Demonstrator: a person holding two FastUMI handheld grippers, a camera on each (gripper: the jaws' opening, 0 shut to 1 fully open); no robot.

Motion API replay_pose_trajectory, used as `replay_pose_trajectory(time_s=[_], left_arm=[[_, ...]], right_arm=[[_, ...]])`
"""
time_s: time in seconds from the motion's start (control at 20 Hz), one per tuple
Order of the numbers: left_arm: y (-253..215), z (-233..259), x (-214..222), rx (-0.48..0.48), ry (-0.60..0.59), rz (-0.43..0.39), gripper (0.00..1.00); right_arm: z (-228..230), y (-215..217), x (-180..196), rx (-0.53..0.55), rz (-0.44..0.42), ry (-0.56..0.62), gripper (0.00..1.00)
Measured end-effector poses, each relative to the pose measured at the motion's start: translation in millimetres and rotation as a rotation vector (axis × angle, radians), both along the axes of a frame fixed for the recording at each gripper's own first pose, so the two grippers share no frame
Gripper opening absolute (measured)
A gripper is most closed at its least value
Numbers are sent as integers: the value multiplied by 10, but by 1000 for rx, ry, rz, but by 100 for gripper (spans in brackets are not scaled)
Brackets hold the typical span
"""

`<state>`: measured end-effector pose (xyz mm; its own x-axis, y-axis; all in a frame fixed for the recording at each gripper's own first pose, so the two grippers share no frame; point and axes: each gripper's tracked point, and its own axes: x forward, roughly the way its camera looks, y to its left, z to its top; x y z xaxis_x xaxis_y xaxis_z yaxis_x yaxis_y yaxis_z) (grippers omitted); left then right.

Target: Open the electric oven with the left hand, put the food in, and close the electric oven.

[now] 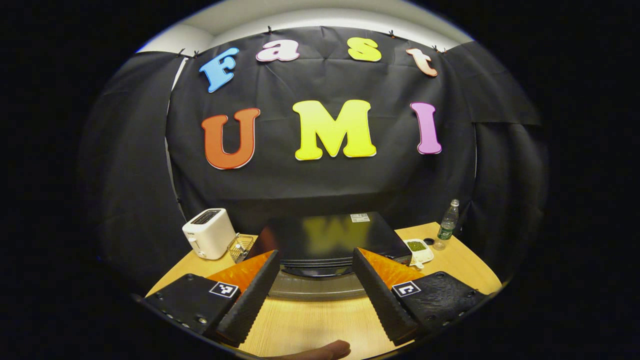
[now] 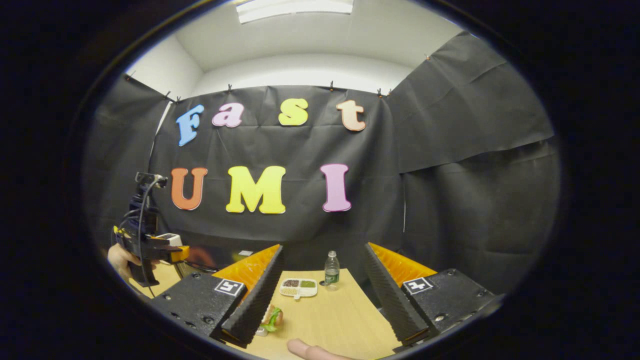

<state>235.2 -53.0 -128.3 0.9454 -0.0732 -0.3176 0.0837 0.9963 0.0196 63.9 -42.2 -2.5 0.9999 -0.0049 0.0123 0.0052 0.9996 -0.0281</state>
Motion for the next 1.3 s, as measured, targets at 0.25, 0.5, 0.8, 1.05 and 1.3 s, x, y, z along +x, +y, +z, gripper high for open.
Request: replay_pose_trajectory(time_s=[0.25, 0.5, 0.8, 1.05, 1.3], left_arm=[[-57, -412, 324, 12, 102, -5, 96], [-65, -716, 455, 31, 176, 0, 96], [-93, -891, 553, -7, 210, -3, 97], [-77, -937, 517, -11, 224, 18, 99], [-69, -951, 341, -18, 228, 16, 99]], right_arm=[[-43, -158, 66, -9, -27, 1, 96], [-57, -223, 116, -4, -32, 1, 96], [-159, -278, 162, 10, -33, 5, 96], [-213, -320, 196, 14, -37, 18, 96], [-333, -348, 219, 17, -39, 40, 96]])
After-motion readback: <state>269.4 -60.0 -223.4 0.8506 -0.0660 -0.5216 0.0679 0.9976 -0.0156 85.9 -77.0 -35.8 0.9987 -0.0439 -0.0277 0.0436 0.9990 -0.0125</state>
